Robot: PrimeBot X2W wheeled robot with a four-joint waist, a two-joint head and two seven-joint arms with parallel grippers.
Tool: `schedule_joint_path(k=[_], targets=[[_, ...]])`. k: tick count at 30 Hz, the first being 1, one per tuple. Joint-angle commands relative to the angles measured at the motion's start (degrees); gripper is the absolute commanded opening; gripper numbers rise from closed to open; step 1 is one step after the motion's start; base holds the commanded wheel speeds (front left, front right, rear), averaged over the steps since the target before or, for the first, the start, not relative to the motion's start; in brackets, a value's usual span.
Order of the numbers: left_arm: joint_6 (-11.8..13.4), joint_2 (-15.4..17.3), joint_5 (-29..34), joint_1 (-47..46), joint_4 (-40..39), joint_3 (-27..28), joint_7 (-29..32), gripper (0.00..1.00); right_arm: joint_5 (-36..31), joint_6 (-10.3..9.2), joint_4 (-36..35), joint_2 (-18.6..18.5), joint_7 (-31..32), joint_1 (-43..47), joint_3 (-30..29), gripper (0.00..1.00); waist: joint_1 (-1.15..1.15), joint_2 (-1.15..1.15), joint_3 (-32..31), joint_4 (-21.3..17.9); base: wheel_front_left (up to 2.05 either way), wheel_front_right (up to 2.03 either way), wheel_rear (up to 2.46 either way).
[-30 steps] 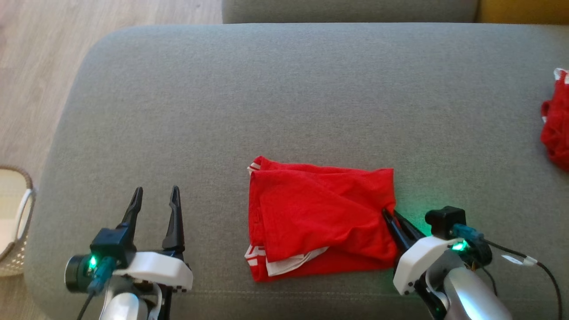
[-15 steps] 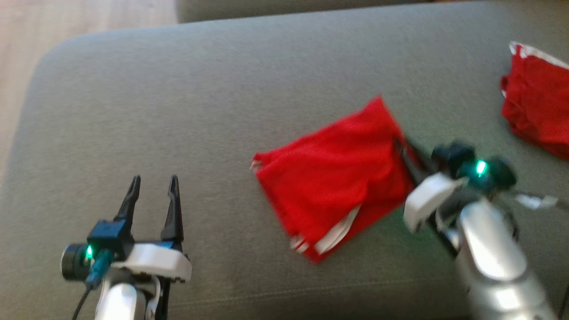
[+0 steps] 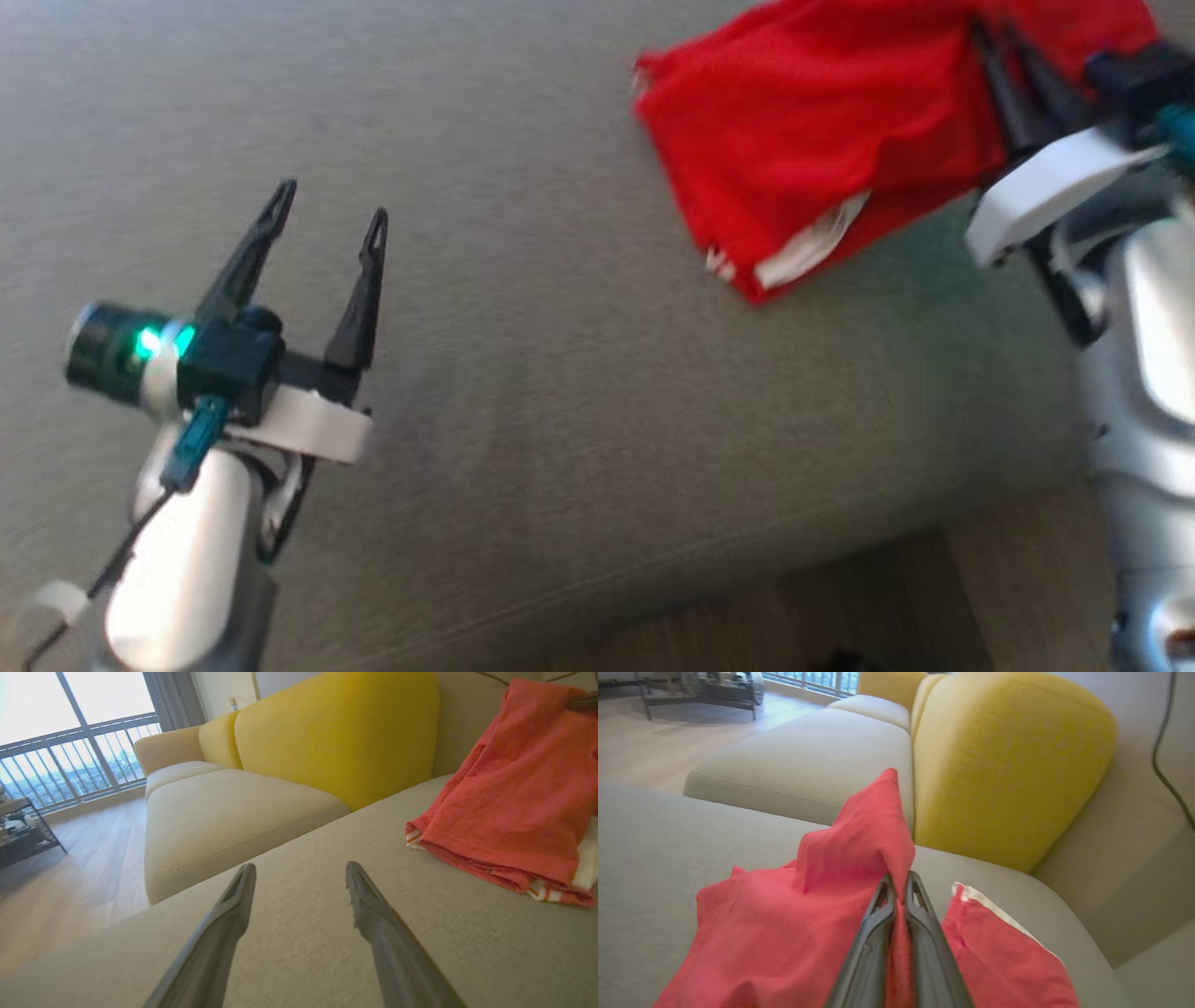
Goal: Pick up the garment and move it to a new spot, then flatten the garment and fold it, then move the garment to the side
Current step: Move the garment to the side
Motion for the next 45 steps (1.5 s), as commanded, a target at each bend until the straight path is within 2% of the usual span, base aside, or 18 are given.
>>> schedule_joint_path(k=[1,7,13,21,22,23,29,35,38,41,45], targets=[[-0.8,2.9,1.3,-3.6,-2.2,0.7,-0.3,1.00,0.8,-0.02,-2.3,-1.0,0.2,-2.6,-1.4,0.00,-0.01,0.00,5.1,-5.6,0.00,0.00,0.00],[-2.5,8.2,3.9,-9.4,-2.8,-3.8,1.3,1.00,0.8,-0.02,-0.4,-2.2,0.8,-4.7,-6.7,0.00,-0.01,0.00,8.0,-9.5,0.00,0.00,0.00],[-3.0,12.0,3.4,-14.2,-5.8,-7.8,5.0,1.00,-1.4,-0.02,3.2,-2.3,-1.1,-6.6,-9.9,0.00,-0.01,0.00,10.0,-11.8,0.00,0.00,0.00],[-3.1,15.5,0.5,-16.1,-9.1,-10.0,9.3,1.00,-2.7,-0.02,9.2,0.8,-6.8,-9.3,-13.3,0.00,-0.01,0.00,12.1,-14.6,0.00,0.00,0.00],[-3.1,15.8,0.3,-15.9,-9.3,-10.2,9.5,1.00,-2.7,-0.02,9.8,0.9,-7.5,-9.6,-13.7,0.29,-0.01,0.00,12.2,-14.7,0.00,0.00,0.00],[-3.1,16.0,0.1,-15.7,-9.5,-10.3,9.7,1.00,-2.9,-0.02,10.3,1.1,-8.0,-9.9,-14.2,1.00,-0.01,0.00,12.3,-14.7,0.00,0.00,0.00],[-2.1,15.7,-1.2,-14.4,-9.5,-10.0,9.2,1.00,-4.2,-0.02,12.0,1.4,-9.9,-10.8,-15.3,1.00,-0.01,0.00,11.5,-13.5,0.00,0.00,0.00],[0.7,13.1,-3.0,-12.7,-7.1,-9.5,5.8,1.00,-5.2,-0.02,10.6,1.8,-10.6,-10.3,-12.7,1.00,-0.01,0.00,7.9,-9.8,0.00,0.00,0.00],[2.4,11.2,-4.2,-11.2,-5.0,-9.2,3.5,1.00,-4.6,-0.02,8.9,2.3,-10.7,-9.1,-9.7,1.00,-0.01,0.00,5.2,-6.8,0.00,0.00,0.00],[5.0,8.3,-6.5,-8.6,-2.5,-8.3,1.2,1.00,-2.9,-0.02,5.9,2.5,-10.4,-6.0,-5.3,1.00,-0.01,0.00,1.4,-2.0,0.00,0.00,0.00],[8.0,6.2,-7.8,-5.6,-1.0,-6.9,0.0,1.00,-0.8,-0.02,2.6,3.1,-10.0,-2.3,-2.9,1.00,-0.01,0.00,-2.4,2.1,0.00,0.00,0.00]])
